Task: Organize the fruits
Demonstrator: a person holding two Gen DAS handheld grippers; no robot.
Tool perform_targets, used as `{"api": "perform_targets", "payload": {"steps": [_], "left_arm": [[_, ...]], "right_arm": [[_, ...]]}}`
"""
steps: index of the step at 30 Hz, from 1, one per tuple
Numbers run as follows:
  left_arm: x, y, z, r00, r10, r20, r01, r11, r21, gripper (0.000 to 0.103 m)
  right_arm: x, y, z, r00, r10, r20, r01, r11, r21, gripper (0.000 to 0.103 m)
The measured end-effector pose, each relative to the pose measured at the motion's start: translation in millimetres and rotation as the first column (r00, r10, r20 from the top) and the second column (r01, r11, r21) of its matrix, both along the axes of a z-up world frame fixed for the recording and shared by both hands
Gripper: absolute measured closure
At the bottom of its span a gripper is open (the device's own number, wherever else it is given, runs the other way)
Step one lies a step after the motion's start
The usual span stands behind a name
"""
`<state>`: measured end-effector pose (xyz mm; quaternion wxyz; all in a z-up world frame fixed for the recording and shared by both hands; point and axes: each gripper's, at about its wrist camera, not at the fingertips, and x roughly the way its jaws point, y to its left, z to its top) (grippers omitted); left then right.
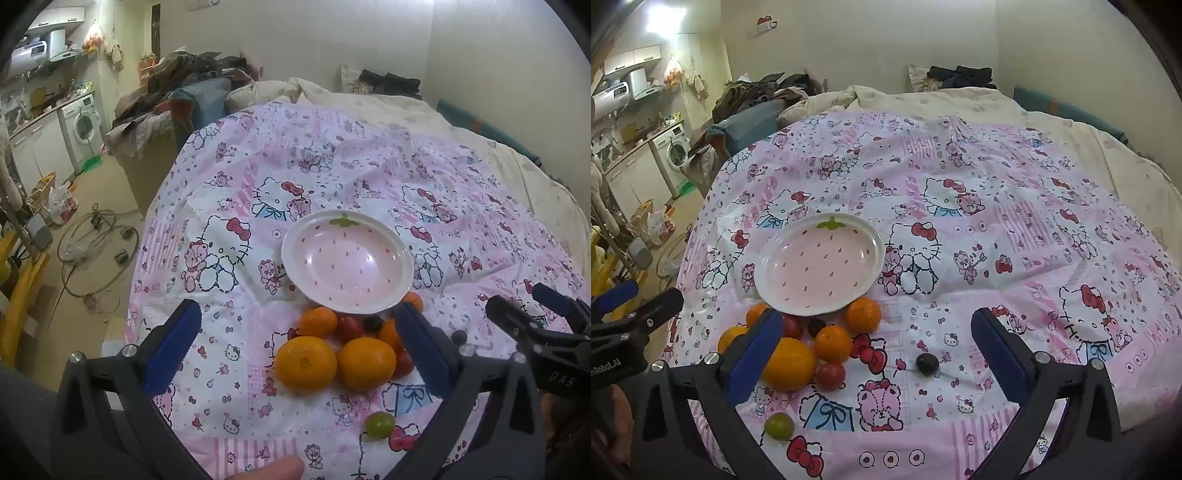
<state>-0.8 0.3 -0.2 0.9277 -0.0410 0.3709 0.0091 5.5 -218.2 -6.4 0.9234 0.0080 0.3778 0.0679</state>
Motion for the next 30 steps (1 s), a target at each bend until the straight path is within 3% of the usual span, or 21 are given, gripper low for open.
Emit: {"api": "perform_targets", "payload": {"steps": [30], "left_arm": [[0.9,6.2,-3.1,1.000,0.008,-0.029,-0.008,1.000,0.005,0.000]], "right_arm": [[-0.2,-0.4,-3.4,1.000,-0.001,-0.011,0.001,1.000,0.017,0.000]]}}
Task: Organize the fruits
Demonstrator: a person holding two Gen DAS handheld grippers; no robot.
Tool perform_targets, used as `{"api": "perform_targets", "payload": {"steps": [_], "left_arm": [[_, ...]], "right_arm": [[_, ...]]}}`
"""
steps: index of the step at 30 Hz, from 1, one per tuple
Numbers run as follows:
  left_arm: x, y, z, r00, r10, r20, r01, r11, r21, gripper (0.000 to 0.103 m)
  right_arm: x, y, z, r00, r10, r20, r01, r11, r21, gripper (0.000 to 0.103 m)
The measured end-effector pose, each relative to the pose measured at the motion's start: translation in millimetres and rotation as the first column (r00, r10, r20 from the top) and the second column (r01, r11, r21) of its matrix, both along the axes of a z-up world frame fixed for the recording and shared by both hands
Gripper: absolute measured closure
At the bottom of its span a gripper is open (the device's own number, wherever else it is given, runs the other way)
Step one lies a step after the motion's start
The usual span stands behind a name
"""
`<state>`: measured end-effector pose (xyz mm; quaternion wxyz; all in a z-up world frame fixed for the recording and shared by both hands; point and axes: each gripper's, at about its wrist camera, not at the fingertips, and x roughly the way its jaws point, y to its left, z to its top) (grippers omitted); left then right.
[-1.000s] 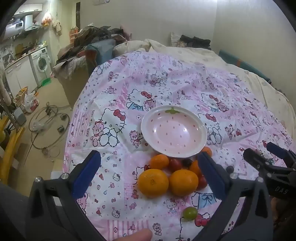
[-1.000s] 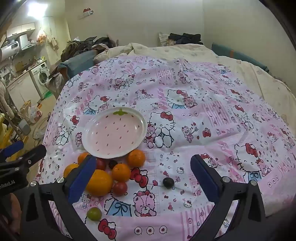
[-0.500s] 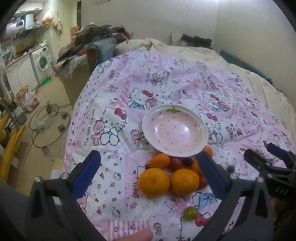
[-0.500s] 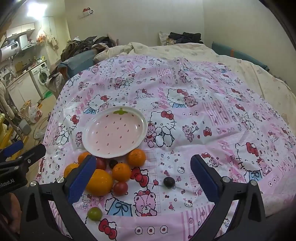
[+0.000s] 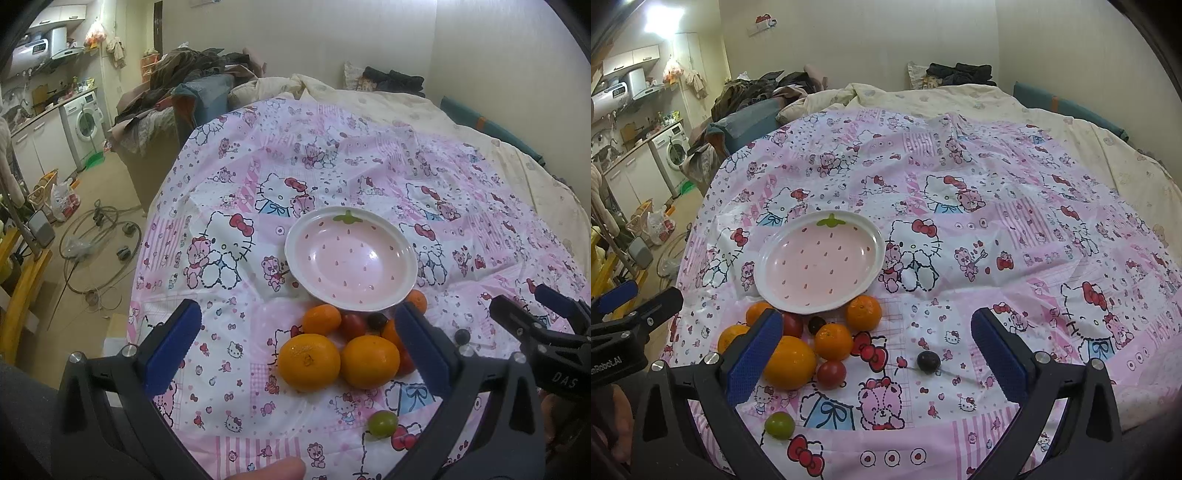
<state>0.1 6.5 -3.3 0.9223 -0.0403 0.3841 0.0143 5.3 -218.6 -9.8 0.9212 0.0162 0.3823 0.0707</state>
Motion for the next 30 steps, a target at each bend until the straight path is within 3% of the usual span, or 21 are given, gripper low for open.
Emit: {"api": "perform_targets", "payload": {"steps": [30], "left_arm": [[-0.7,-4.4,1.2,1.000,-0.002,0.000,0.002,1.000,0.010,0.000]], "right_arm": [[-0.3,-3.8,3.4,1.000,-0.011,0.009,0.011,1.000,0.009,0.000]]}}
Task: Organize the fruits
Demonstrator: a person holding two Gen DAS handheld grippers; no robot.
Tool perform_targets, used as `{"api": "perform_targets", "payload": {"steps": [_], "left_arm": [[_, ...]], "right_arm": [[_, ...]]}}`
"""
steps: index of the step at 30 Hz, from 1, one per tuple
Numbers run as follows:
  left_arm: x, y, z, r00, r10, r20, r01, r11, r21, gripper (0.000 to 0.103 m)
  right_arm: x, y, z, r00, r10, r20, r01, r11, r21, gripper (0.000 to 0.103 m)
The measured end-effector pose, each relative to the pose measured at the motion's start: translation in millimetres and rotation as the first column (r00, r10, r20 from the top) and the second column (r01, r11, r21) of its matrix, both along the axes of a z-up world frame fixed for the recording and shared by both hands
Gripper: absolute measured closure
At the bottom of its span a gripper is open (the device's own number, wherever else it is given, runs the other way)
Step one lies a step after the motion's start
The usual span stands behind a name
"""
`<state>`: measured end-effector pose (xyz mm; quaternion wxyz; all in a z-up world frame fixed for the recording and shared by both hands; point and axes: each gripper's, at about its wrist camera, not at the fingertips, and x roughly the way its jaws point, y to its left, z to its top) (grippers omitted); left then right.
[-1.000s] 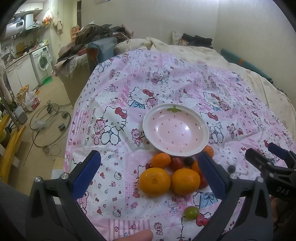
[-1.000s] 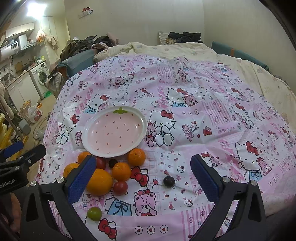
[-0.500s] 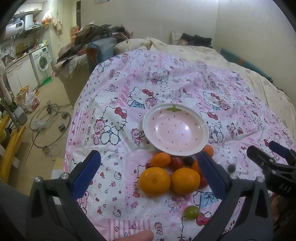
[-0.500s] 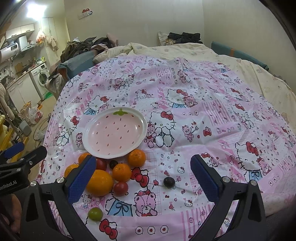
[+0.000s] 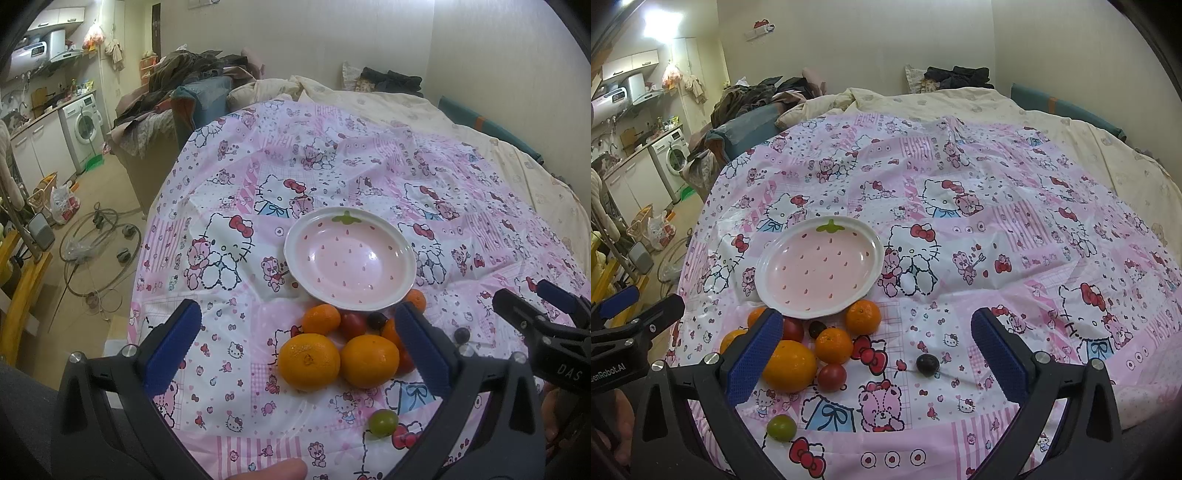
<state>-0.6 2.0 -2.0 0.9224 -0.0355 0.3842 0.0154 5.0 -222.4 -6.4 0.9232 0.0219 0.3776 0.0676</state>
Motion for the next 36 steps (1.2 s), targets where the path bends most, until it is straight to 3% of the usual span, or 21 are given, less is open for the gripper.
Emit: {"api": "perform_targets", "payload": {"steps": [32,36], "left_arm": [[-0.6,0.7,-0.6,1.000,-0.001,-0.001,0.001,1.000,0.001,0.000],[4.1,8.1,-3.5,0.998,0.033,-0.047,-0.033,0.999,0.001,0.000]], "right_arm": [[-0.2,1.2,0.1,1.000,0.004,-0.003,-0.004,1.000,0.000,0.000],[0.1,0.1,-1.4,1.000,0.001,-0.016,-0.001,1.000,0.010,0.000]]}}
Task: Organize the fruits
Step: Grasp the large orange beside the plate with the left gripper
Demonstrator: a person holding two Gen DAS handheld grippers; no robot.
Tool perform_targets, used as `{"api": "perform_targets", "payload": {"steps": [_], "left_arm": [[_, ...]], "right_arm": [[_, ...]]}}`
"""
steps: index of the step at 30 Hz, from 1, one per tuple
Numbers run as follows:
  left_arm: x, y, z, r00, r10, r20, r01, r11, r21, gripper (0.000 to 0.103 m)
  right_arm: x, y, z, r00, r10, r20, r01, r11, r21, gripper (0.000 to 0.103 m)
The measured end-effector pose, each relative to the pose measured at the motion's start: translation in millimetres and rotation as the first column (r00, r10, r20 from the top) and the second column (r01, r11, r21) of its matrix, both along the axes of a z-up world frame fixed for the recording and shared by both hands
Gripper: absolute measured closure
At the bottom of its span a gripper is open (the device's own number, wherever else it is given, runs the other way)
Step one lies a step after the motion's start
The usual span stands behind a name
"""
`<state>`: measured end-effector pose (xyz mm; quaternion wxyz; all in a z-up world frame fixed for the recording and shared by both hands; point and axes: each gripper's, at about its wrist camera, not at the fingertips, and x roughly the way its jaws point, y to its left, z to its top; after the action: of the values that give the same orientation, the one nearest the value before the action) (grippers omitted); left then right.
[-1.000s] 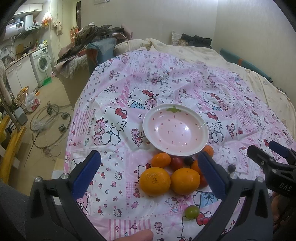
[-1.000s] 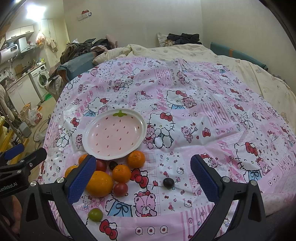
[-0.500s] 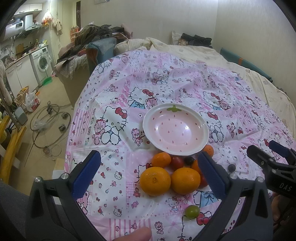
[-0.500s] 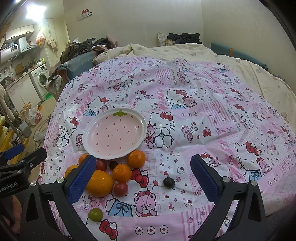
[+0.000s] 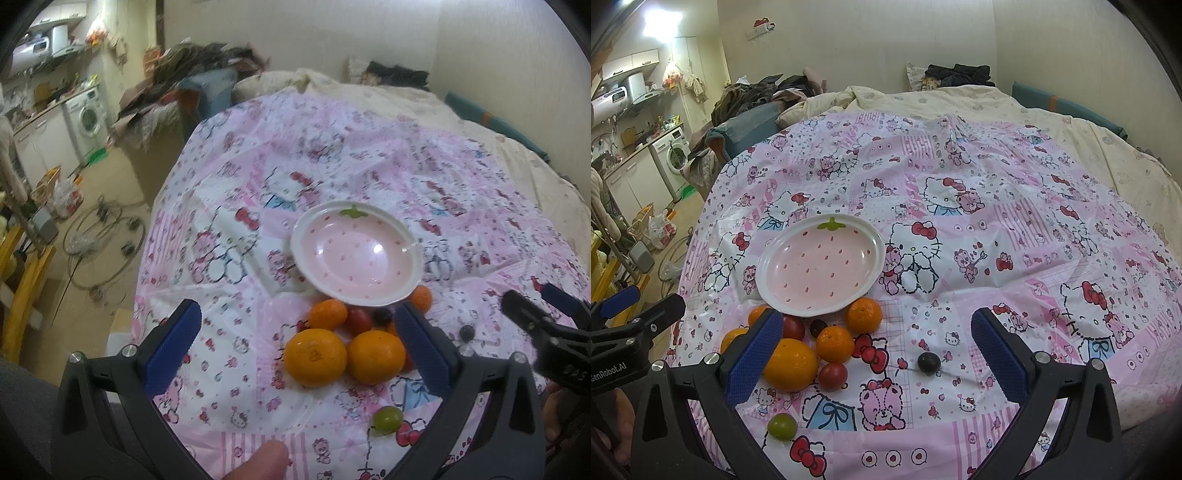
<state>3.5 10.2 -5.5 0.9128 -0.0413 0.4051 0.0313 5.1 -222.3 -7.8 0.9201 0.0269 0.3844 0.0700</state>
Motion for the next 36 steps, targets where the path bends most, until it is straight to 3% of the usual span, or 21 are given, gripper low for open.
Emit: {"api": "perform_targets", "payload": {"steps": [7,13,18,23,26,30,34,36], "left_arm": [[16,35,-23,0.980,0.117,-0.158,-0.123,0.992,-0.028,0.000],[25,48,-39,0.959,0.128,-0.252,-0.150,0.986,-0.069,0.001],[43,36,-64,0.908,0.041,-0.417,-0.109,0.984,-0.141,0.004],[61,20,-94,0.842,-0.022,-0.539,-0.094,0.978,-0.187,0.025],[67,23,-106,0.820,-0.015,-0.573,-0.162,0.953,-0.257,0.026],[70,20,-110,0.806,0.008,-0.592,-0.206,0.941,-0.268,0.025],[73,18,-127,0.767,0.029,-0.641,-0.284,0.911,-0.298,0.026],[74,17,-129,0.767,0.040,-0.640,-0.303,0.902,-0.307,0.026]], "right_arm": [[8,-21,-9,0.995,-0.061,-0.077,0.065,0.996,0.059,0.000],[12,-25,-13,0.992,-0.072,-0.105,0.078,0.995,0.058,0.000],[15,-26,-20,0.988,-0.079,-0.136,0.084,0.996,0.035,0.000],[16,-30,-24,0.984,-0.086,-0.154,0.090,0.996,0.019,0.000],[15,-34,-26,0.982,-0.096,-0.162,0.099,0.995,0.015,0.000],[16,-36,-27,0.981,-0.099,-0.168,0.102,0.995,0.010,0.000],[18,-36,-29,0.980,-0.096,-0.175,0.100,0.995,0.012,0.000],[18,-36,-29,0.980,-0.096,-0.176,0.100,0.995,0.013,0.000]]}}
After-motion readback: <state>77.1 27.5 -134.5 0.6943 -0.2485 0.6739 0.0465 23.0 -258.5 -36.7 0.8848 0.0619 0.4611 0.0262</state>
